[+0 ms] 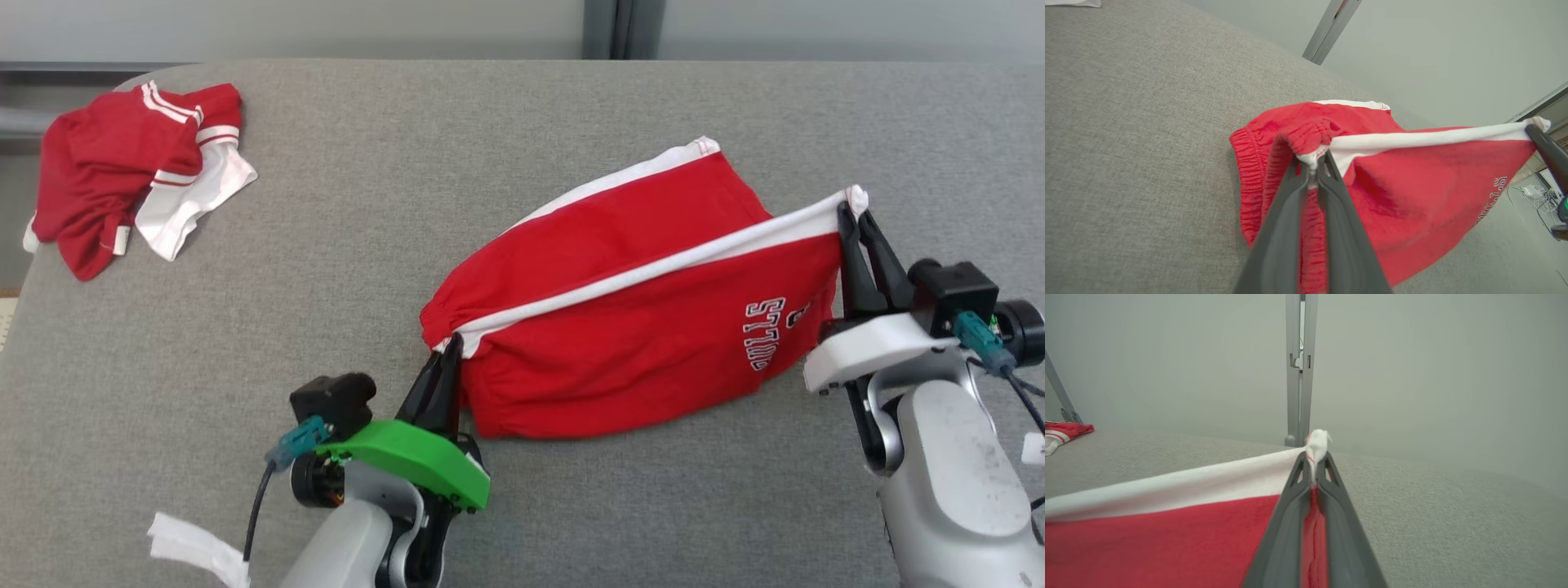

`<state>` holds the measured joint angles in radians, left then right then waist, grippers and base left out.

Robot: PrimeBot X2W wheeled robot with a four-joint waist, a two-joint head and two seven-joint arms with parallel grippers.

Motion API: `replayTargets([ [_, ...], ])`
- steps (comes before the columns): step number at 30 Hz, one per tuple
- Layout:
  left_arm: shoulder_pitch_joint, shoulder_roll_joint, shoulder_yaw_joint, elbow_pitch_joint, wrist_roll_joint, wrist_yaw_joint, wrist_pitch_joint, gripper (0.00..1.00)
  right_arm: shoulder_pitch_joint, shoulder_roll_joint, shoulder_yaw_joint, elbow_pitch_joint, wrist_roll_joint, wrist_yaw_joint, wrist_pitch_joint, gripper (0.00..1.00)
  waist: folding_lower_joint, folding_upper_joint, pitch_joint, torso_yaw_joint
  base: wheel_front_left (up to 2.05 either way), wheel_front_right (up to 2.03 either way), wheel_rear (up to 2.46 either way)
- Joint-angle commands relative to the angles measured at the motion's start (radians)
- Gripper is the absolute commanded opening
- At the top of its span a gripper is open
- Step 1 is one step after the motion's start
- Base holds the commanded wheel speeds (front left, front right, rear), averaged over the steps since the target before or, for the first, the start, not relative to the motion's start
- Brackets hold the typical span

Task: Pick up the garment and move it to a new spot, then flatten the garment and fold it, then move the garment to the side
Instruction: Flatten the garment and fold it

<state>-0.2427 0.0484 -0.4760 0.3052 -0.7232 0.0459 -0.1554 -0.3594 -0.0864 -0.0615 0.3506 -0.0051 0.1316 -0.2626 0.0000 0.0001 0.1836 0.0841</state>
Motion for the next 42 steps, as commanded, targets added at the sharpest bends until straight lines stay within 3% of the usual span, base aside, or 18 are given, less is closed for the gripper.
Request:
replayTargets([
  [1,-0.052,0.004,-0.013,0.022,-0.016,0.01,-0.004,0.0,-0.051,-0.013,-0.002,0.04,-0.014,-0.002,-0.003,0.0,0.0,-0.0001,0.05,0.054,0.0,0.0,0.0],
  [8,-0.24,0.004,-0.092,0.137,-0.112,0.052,-0.024,0.0,-0.275,-0.067,0.018,0.28,-0.004,-0.002,-0.003,0.0,0.0,-0.0001,0.131,0.107,0.0,0.0,0.0],
  [21,-0.424,0.004,-0.211,0.296,-0.231,0.073,-0.088,0.0,-0.499,-0.117,0.083,0.542,-0.016,-0.002,-0.003,0.0,0.0,-0.0001,0.204,0.127,0.0,0.0,0.0],
  [22,-0.433,0.004,-0.223,0.303,-0.234,0.074,-0.093,0.02,-0.51,-0.118,0.084,0.562,-0.016,-0.002,-0.003,0.09,0.0,-0.0001,0.206,0.127,0.0,0.0,0.0],
  [23,-0.44,0.004,-0.229,0.308,-0.236,0.075,-0.096,0.16,-0.519,-0.117,0.085,0.572,-0.015,-0.002,-0.003,0.28,0.0,-0.0001,0.207,0.127,0.0,0.0,0.0],
  [24,-0.449,0.004,-0.238,0.312,-0.239,0.077,-0.1,0.49,-0.53,-0.12,0.087,0.587,-0.019,-0.002,-0.003,0.63,0.0,-0.0001,0.209,0.126,0.0,0.0,0.0],
  [25,-0.456,0.004,-0.246,0.315,-0.236,0.08,-0.102,1.0,-0.536,-0.121,0.089,0.6,-0.023,-0.002,-0.003,1.0,0.0,-0.0001,0.209,0.126,0.0,0.0,0.0],
  [33,-0.48,0.009,-0.24,0.31,-0.114,0.104,-0.11,1.0,-0.564,-0.135,0.093,0.604,-0.025,-0.002,-0.003,1.0,0.0,-0.0001,0.199,0.126,0.0,0.0,0.0],
  [42,-0.386,0.052,-0.158,0.22,0.002,0.09,-0.109,1.0,-0.516,-0.165,0.125,0.611,0.015,-0.002,-0.003,1.0,0.0,-0.0001,0.139,0.127,0.0,0.0,0.0],
])
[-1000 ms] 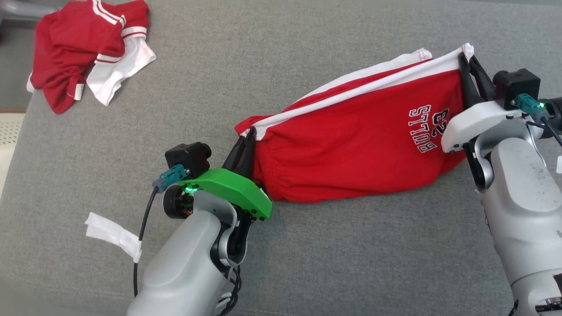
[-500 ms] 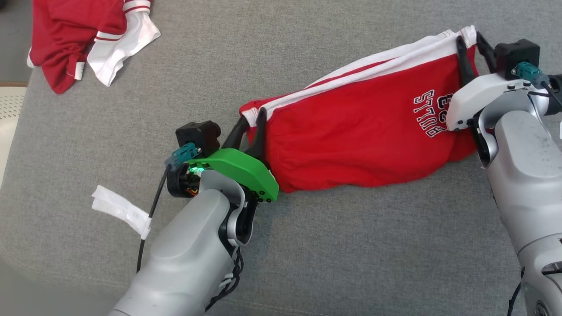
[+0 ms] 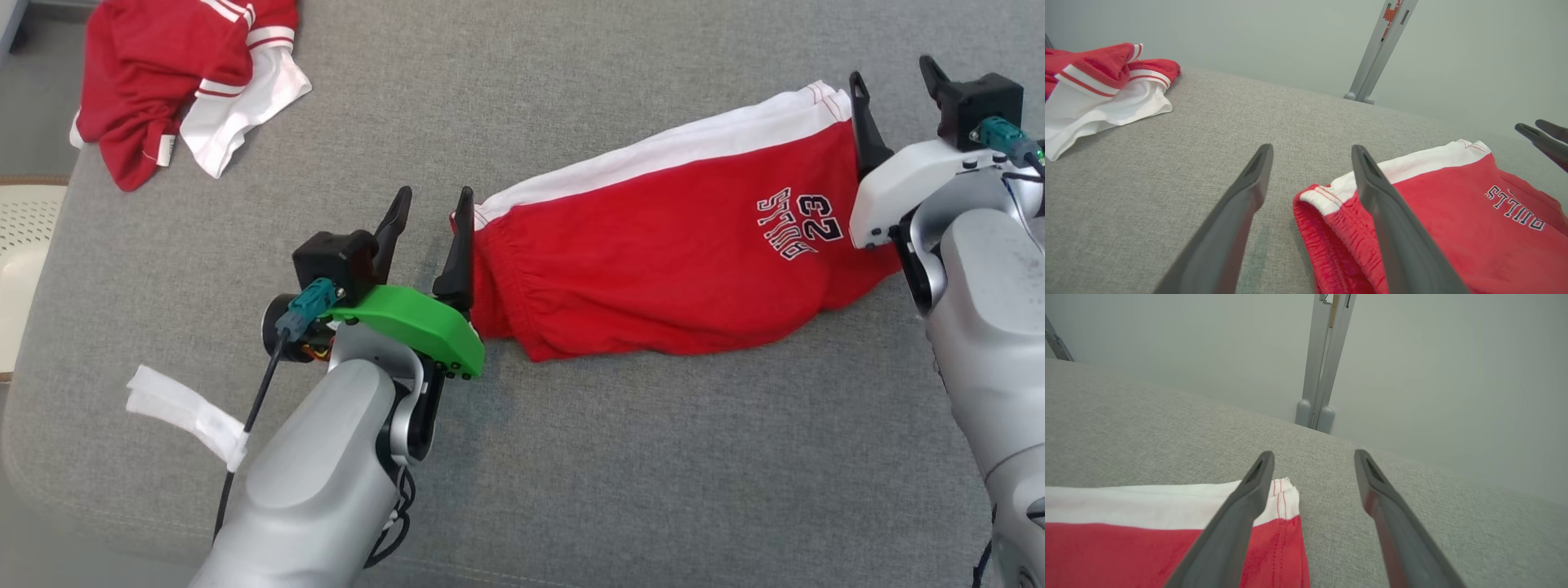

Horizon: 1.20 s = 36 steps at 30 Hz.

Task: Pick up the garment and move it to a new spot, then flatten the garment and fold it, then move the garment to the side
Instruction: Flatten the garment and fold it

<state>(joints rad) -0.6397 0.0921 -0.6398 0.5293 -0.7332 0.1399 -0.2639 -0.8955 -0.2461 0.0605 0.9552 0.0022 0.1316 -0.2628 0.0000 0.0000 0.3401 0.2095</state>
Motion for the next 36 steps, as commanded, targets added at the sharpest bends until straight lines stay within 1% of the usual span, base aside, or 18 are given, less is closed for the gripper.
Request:
replayTargets([
  [1,0.025,0.016,0.014,-0.017,0.024,-0.005,0.0,1.0,0.026,-0.009,0.009,0.021,0.014,-0.002,-0.003,1.0,0.0,0.0,-0.027,0.003,0.0,0.0,0.0],
  [8,0.115,0.044,0.041,-0.106,0.074,-0.009,0.0,1.0,0.056,-0.041,0.066,0.128,0.093,-0.002,0.067,1.0,0.0,0.0,-0.075,0.024,0.0,0.0,0.0],
  [11,0.155,0.058,0.051,-0.147,0.091,0.002,0.0,1.0,0.066,-0.057,0.097,0.158,0.141,-0.002,0.11,1.0,0.0,0.0,-0.085,0.037,0.0,0.0,0.0],
  [16,0.218,0.076,0.077,-0.2,0.093,0.02,0.0,1.0,0.087,-0.079,0.148,0.181,0.224,-0.002,0.188,1.0,0.0,0.0,-0.093,0.053,0.0,0.0,0.0],
  [21,0.261,0.085,0.095,-0.243,0.085,0.034,-0.001,1.0,0.115,-0.086,0.187,0.19,0.333,-0.002,0.298,1.0,0.0,0.0,-0.091,0.068,0.0,0.0,0.0],
  [24,0.272,0.087,0.095,-0.256,0.086,0.034,-0.001,1.0,0.136,-0.092,0.207,0.182,0.391,-0.002,0.343,1.0,0.0,0.0,-0.089,0.074,0.0,0.0,0.0],
  [25,0.274,0.089,0.094,-0.259,0.085,0.033,-0.001,1.0,0.141,-0.09,0.209,0.177,0.416,-0.002,0.359,0.86,0.0,0.0,-0.088,0.075,0.0,0.0,0.0],
  [26,0.275,0.091,0.093,-0.26,0.087,0.032,-0.001,1.0,0.144,-0.09,0.212,0.172,0.434,-0.001,0.366,0.48,0.0,0.0,-0.088,0.075,0.0,0.0,0.0],
  [28,0.274,0.091,0.087,-0.264,0.091,0.03,0.0,1.0,0.148,-0.098,0.225,0.157,0.461,-0.001,0.372,0.18,0.0,0.0,-0.087,0.075,0.0,0.0,0.0],
  [29,0.27,0.092,0.085,-0.266,0.093,0.03,0.001,1.0,0.149,-0.103,0.23,0.147,0.473,-0.001,0.363,0.0,0.0,0.0,-0.087,0.072,0.0,0.0,0.0],
  [33,0.259,0.099,0.084,-0.272,0.097,0.036,0.004,1.0,0.148,-0.117,0.245,0.113,0.51,-0.002,0.318,0.0,0.0,0.0,-0.093,0.048,0.0,0.0,0.0],
  [36,0.259,0.106,0.083,-0.275,0.099,0.039,0.007,1.0,0.148,-0.123,0.252,0.093,0.537,-0.002,0.275,0.0,0.0,0.0,-0.106,0.017,0.0,0.0,0.0],
])
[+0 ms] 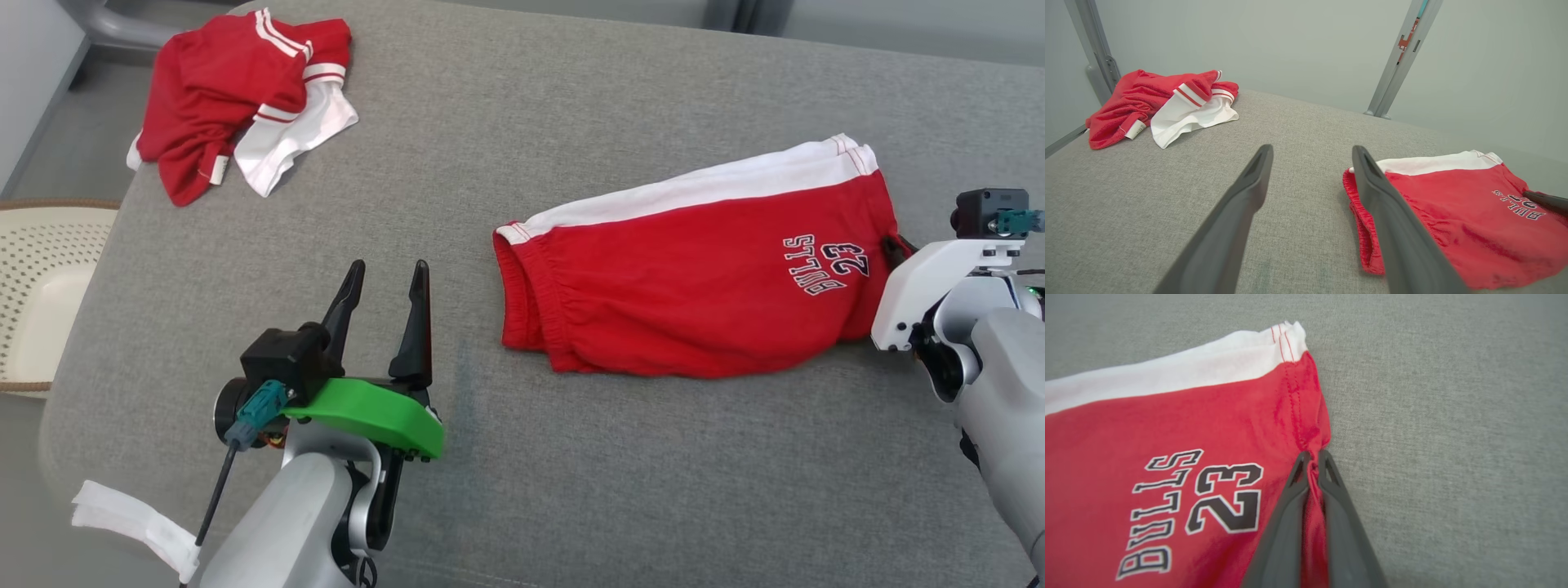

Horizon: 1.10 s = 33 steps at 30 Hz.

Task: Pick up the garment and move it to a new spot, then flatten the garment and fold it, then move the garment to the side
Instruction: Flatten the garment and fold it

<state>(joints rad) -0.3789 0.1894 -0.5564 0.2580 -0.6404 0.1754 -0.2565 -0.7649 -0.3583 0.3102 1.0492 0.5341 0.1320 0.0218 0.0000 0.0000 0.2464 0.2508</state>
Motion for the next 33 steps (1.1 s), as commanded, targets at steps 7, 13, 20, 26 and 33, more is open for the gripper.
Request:
replayTargets([
  [7,0.027,0.024,-0.004,-0.012,-0.002,0.012,0.014,1.0,0.063,-0.014,-0.001,-0.028,0.059,-0.002,-0.108,0.0,0.0,0.0,-0.047,-0.131,0.0,0.0,0.0],
  [13,0.032,0.026,-0.018,-0.032,-0.008,0.009,0.034,1.0,0.13,-0.012,-0.022,-0.025,0.106,-0.002,-0.163,0.0,0.0,0.0,-0.069,-0.22,0.0,0.0,0.0],
  [20,0.027,0.039,-0.03,-0.045,0.006,0.02,0.054,1.0,0.174,0.004,-0.027,-0.019,0.139,-0.002,-0.19,0.0,0.0,0.0,-0.079,-0.281,0.0,0.0,0.0],
  [26,0.035,0.041,-0.039,-0.047,0.002,0.018,0.061,1.0,0.174,0.005,-0.017,-0.021,0.137,-0.002,-0.202,0.0,0.0,0.0,-0.089,-0.276,0.0,0.0,0.0],
  [33,0.055,0.041,-0.039,-0.038,-0.009,0.025,0.052,1.0,0.156,0.029,0.022,-0.128,0.158,-0.002,-0.209,0.0,0.0,0.0,-0.116,-0.225,0.0,0.0,0.0],
])
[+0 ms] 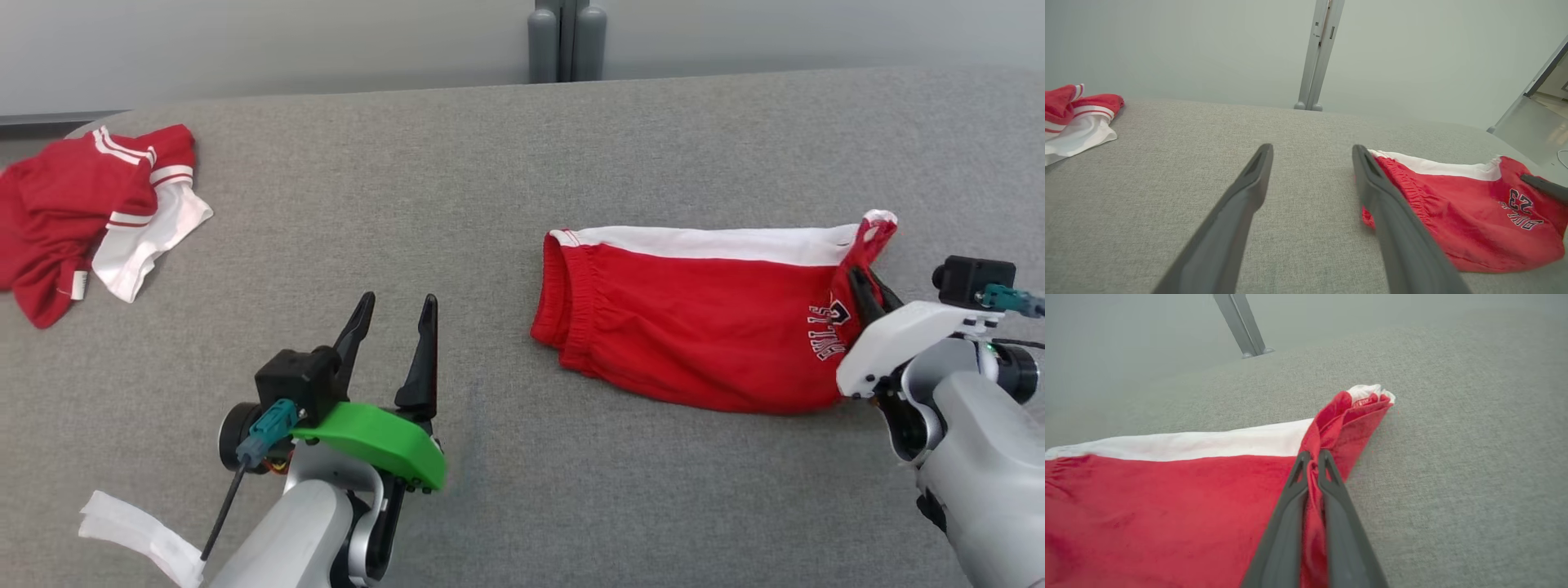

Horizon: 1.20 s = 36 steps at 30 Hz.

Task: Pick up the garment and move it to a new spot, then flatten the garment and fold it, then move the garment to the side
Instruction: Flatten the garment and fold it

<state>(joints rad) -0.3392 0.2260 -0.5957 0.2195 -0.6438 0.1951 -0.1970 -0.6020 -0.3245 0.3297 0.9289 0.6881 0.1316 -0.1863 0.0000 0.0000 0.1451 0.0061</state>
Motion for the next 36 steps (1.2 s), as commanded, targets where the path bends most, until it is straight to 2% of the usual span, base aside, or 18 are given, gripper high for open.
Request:
replayTargets([
  [1,0.019,0.005,0.002,0.001,-0.008,0.007,-0.009,1.0,-0.009,0.0,0.013,-0.028,0.0,-0.002,0.001,0.0,0.0,0.0,-0.019,0.027,0.0,0.0,0.0],
  [11,0.071,0.0,0.014,-0.007,-0.029,0.02,-0.024,1.0,0.006,0.09,0.141,-0.264,0.047,-0.001,0.095,0.0,0.0,0.0,-0.047,0.117,0.0,0.0,0.0],
  [18,0.076,-0.006,0.015,-0.007,-0.034,0.019,-0.031,1.0,0.034,0.105,0.22,-0.283,0.037,-0.001,0.165,0.0,0.0,0.0,-0.047,0.166,0.0,0.0,0.0],
  [25,0.078,-0.007,0.023,-0.003,-0.039,0.021,-0.039,1.0,0.042,0.107,0.272,-0.282,0.019,-0.001,0.198,0.0,0.0,0.0,-0.041,0.172,0.0,0.0,0.0],
  [26,0.079,-0.008,0.024,-0.003,-0.04,0.022,-0.041,1.0,0.043,0.11,0.276,-0.285,0.018,-0.001,0.197,0.19,0.0,0.0,-0.04,0.17,0.0,0.0,0.0],
  [27,0.079,-0.01,0.024,-0.002,-0.04,0.023,-0.042,1.0,0.045,0.113,0.282,-0.289,0.019,-0.001,0.198,0.43,0.0,0.0,-0.04,0.167,0.0,0.0,0.0],
  [28,0.08,-0.011,0.024,-0.001,-0.041,0.022,-0.042,1.0,0.047,0.115,0.288,-0.298,0.021,-0.001,0.196,0.77,0.0,0.0,-0.04,0.163,0.0,0.0,0.0],
  [29,0.079,-0.012,0.023,0.0,-0.04,0.022,-0.043,1.0,0.047,0.114,0.291,-0.304,0.022,-0.001,0.192,1.0,0.0,0.0,-0.04,0.159,0.0,0.0,0.0],
  [36,0.055,-0.035,-0.003,0.012,-0.03,0.01,-0.044,1.0,0.071,0.097,0.288,-0.376,0.008,-0.001,0.142,1.0,0.0,0.0,-0.043,0.13,0.0,0.0,0.0],
])
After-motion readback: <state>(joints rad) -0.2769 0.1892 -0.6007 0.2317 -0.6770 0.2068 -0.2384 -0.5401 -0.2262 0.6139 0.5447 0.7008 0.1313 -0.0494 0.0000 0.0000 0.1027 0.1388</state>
